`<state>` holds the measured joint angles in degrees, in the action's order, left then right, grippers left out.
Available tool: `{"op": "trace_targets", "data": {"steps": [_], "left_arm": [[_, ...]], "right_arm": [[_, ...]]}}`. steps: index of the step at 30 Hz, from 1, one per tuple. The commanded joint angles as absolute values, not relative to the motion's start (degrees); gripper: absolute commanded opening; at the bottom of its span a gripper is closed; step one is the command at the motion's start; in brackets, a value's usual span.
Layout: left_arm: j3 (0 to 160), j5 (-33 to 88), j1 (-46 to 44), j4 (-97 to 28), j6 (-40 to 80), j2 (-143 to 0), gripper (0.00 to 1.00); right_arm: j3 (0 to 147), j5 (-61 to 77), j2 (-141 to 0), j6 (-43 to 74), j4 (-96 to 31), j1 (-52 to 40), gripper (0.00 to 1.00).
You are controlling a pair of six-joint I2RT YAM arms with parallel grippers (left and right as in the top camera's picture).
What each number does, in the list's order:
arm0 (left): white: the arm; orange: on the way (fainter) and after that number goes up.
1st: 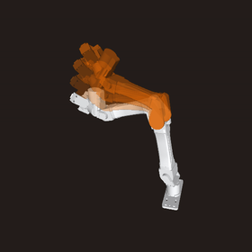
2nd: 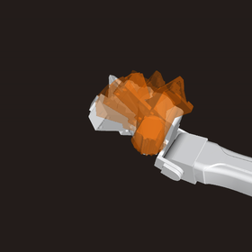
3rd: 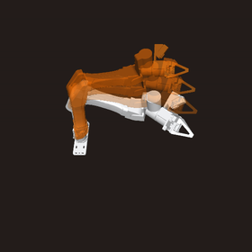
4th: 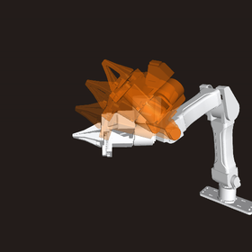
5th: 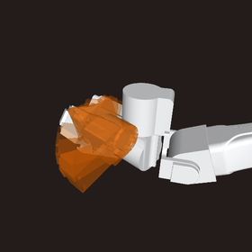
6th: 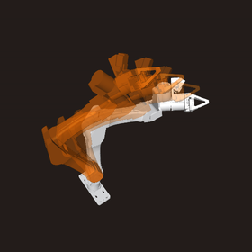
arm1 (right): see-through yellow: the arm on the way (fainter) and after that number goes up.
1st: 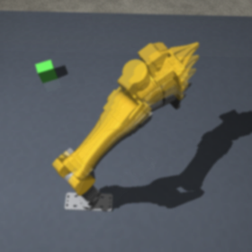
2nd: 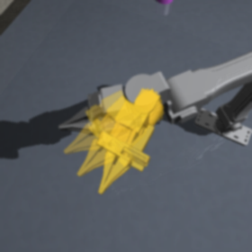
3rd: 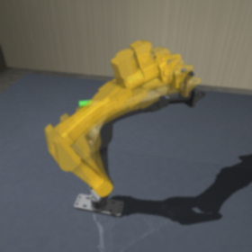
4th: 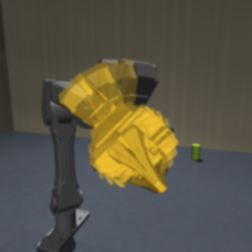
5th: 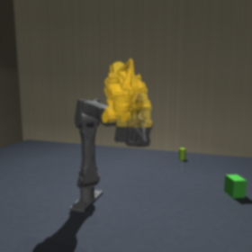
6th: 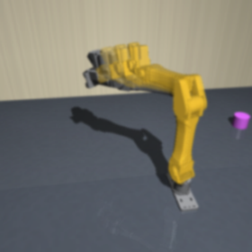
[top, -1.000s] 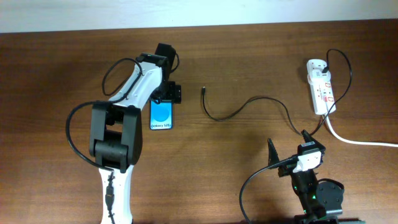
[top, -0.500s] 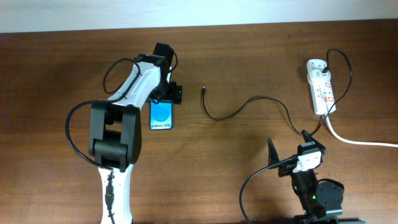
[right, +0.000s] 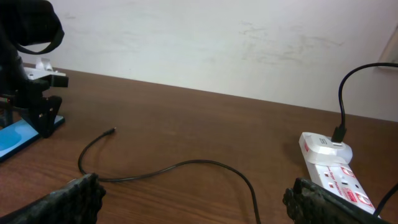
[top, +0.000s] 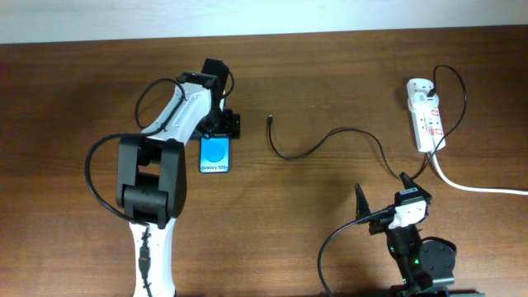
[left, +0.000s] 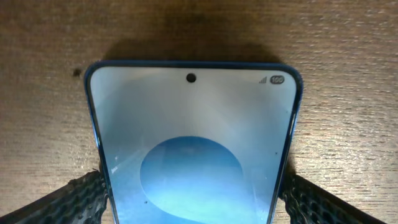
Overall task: Plug charger to phone and switch on socket
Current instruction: 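Close the left gripper on the phone's top edge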
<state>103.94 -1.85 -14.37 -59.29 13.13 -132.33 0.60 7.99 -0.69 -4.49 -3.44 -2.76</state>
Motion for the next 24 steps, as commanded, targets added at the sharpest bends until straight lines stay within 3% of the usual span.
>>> {"op": "trace_targets", "data": {"steps": [1,24], "left_arm": [[101.2,-2.3,-14.5,-60.8,15.0,-134.7,0.95],[101.2,-2.5,-14.5,-63.4,11.7,-134.7,0.95]], "right_arm": [[0.3,8.4,-0.2,-4.1,-3.8,-2.5,0.98],[0.3,8.4,-0.2,-4.1,-3.8,-2.5,0.98]]}}
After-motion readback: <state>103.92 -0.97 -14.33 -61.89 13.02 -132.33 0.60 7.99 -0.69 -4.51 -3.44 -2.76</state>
